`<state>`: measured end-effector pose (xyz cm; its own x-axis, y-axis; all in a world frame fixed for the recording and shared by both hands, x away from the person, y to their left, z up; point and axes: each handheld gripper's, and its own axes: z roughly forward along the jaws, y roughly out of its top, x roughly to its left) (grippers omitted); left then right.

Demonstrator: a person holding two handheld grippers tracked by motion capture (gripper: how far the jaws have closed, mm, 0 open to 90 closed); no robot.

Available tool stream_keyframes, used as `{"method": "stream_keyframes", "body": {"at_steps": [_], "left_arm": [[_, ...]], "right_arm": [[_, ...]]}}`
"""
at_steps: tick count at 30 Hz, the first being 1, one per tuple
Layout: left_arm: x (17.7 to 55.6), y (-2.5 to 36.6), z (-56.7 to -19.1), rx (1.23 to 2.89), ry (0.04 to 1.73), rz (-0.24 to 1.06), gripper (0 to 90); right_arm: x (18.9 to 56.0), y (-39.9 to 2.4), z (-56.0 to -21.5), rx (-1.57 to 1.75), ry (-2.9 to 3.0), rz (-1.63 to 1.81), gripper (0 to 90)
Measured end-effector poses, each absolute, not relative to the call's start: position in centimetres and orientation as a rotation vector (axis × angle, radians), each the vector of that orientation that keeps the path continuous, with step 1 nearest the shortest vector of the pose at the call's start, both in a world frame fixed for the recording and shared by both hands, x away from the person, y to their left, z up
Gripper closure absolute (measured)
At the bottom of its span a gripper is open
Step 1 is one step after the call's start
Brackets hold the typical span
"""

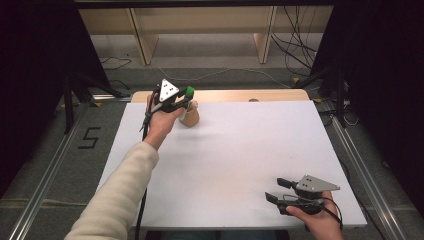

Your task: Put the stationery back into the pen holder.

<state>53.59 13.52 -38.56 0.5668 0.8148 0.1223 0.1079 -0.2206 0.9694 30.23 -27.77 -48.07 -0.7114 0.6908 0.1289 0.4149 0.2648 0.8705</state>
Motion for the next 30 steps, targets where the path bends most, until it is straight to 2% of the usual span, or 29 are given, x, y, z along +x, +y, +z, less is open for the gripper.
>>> {"method": "stream_keyframes", "body": {"at_steps": [30], "left_arm": [[55.7, 13.6, -38.3, 1.674, 0.784, 0.801, 66.9]], "right_arm": [[30.2, -27.8, -48.1, 1.026, 2.26, 1.426, 29.4]]}}
